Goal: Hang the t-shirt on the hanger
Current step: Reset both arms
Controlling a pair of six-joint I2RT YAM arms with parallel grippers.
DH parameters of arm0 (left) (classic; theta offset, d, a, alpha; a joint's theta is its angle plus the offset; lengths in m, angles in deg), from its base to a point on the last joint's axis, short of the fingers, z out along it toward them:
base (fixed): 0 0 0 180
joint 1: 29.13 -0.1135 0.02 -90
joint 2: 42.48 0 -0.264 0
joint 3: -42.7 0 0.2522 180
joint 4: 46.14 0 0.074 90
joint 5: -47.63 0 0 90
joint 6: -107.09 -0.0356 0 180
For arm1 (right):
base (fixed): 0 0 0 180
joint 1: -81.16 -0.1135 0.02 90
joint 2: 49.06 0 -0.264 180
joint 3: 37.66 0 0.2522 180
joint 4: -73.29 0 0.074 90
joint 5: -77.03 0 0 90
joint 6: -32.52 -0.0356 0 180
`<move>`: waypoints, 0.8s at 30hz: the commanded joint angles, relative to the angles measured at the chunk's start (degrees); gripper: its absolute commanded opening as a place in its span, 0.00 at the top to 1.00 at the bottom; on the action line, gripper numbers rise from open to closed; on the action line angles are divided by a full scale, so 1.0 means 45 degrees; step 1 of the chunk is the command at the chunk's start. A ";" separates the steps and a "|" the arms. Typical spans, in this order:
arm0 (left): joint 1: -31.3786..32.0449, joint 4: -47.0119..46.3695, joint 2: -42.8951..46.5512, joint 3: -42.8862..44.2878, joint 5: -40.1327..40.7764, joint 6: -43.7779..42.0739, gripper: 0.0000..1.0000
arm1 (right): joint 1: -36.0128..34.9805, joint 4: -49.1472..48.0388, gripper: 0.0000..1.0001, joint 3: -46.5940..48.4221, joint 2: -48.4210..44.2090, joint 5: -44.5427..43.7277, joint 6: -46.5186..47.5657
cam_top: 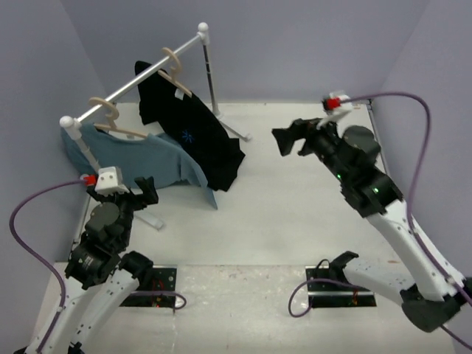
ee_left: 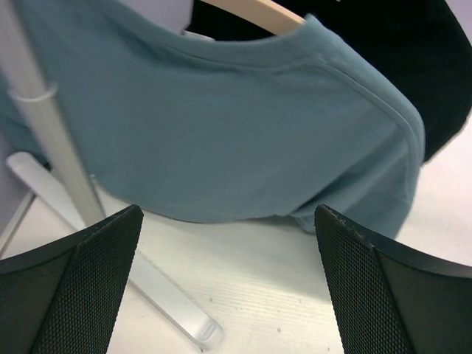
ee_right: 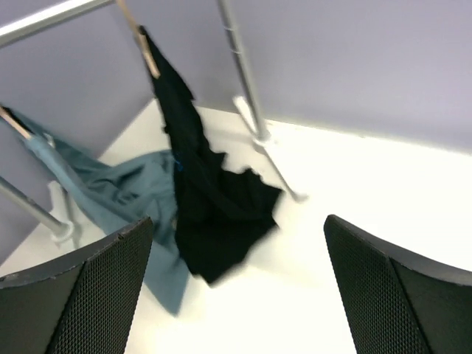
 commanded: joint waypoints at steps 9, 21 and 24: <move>-0.1218 -0.0380 -0.0141 -0.0213 -0.0062 0.0127 0.00 | -0.0097 0.6902 0.01 -0.4120 -0.9289 -0.6509 -0.1526; -0.1238 -0.0796 0.0870 -0.0658 -0.0779 -0.0185 0.00 | -0.0117 0.7393 0.01 -0.4697 -1.0230 -0.7122 -0.1968; -0.1238 -0.0828 0.0731 -0.0673 -0.0984 -0.0185 0.00 | -0.0112 0.7393 0.01 -0.4747 -1.0227 -0.7283 -0.2091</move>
